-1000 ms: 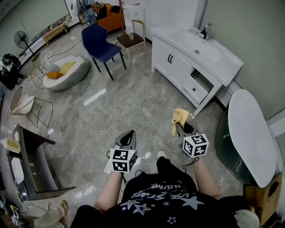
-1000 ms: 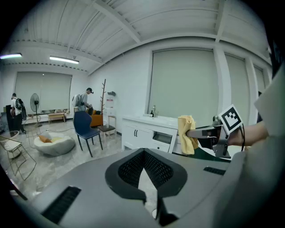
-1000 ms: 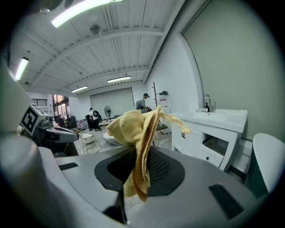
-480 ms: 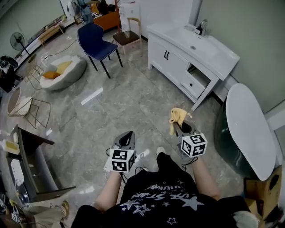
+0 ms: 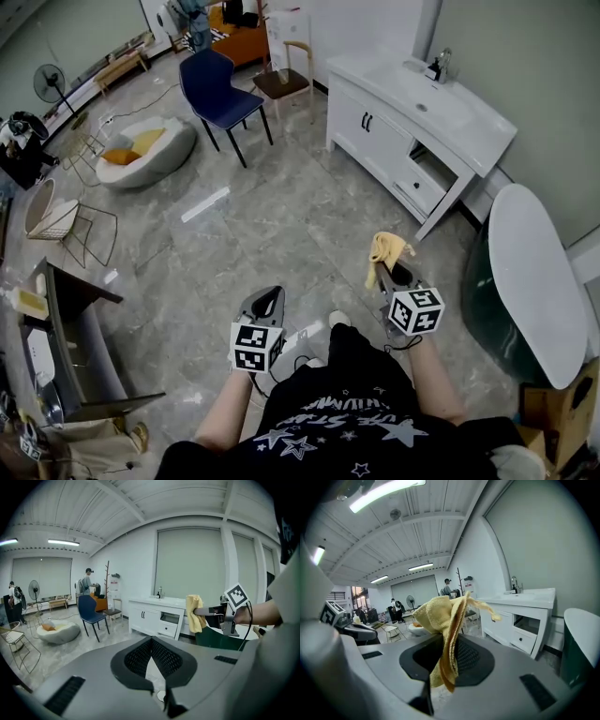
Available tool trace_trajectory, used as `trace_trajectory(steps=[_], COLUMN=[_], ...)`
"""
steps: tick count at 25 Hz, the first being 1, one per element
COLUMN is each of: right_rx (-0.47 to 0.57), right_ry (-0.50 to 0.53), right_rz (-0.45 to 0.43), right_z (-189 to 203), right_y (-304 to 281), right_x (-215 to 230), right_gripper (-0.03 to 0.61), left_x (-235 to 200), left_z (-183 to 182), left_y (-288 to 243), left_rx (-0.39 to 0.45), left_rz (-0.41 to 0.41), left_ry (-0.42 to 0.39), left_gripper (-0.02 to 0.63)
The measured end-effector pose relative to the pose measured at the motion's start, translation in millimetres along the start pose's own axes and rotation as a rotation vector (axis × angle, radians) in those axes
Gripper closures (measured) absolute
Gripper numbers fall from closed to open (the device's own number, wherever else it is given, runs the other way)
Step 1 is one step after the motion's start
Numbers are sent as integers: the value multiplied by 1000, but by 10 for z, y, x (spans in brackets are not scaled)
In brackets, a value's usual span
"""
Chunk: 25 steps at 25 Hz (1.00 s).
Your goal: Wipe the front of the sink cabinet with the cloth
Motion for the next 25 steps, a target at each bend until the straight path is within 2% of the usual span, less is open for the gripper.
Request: trace_trajectory(steps=[5, 12, 17, 21, 25], right_rx=[-16, -69, -75, -68, -77], right_ry=[20, 8, 10, 19, 6], right_rz=[-48, -108, -142, -174, -190], right_z=[-61, -244, -637, -971, -1128], right_y=[-444, -1598, -2594, -3247, -3711], right_x=[-92, 85, 367, 527, 728], right_gripper=[499, 499, 499, 499, 499], left_x=[-251, -805, -1337, -1664, -1874], left_z=[-58, -124, -583, -987, -1197], left_y=[-88, -645, -1265, -1749, -2182], left_rx=[35, -31, -28, -11, -14], left_rz=[-54, -134, -200, -225, -246], left_ry=[50, 118, 154, 126, 129], left_gripper=[597, 597, 597, 597, 597])
Point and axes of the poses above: the fingertips, and each gripper's own axes: y backward along the fingers, x to its right, z out of its underside, the point moved 7 cm from there along y, backward along the fingers, and after that the axes turned 6 degrees about z, right-handed, at the moved point
